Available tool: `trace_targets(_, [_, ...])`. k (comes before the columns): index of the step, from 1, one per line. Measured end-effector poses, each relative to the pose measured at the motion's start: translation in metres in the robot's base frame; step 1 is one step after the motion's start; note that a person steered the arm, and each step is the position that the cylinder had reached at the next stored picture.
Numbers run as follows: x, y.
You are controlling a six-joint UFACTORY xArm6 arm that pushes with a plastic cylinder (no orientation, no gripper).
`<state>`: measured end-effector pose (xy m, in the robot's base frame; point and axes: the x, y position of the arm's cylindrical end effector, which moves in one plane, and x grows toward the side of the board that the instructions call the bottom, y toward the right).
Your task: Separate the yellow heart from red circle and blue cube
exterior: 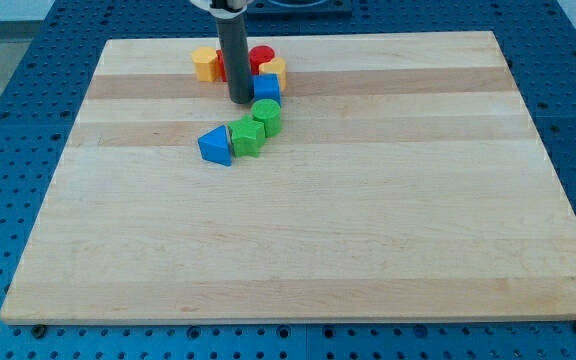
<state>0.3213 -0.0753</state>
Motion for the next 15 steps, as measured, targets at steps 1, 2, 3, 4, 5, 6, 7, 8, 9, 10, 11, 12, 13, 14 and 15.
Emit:
trace_targets(1, [0.0, 0.005])
trace_targets(2, [0.0, -0.012])
trace_targets(3, [0.01, -0.07])
trace_targets(4, [0.08, -0.097])
trace_targets(5, [0.157, -0.093])
trace_targets(6, [0.185, -0.072])
trace_targets(7, [0.153, -0.089])
trace_targets(8, [0.106, -0.087])
trace_targets(9, [0.077, -0.08])
trace_targets(10, [0.042, -0.055])
trace_targets(11, [0.002, -0.046])
trace_targets(12, [-0.027, -0.044])
trace_targets(13, [-0.031, -0.019])
trace_targets(14, [-0.022, 0.004])
trace_targets(15, [-0.022, 0.014])
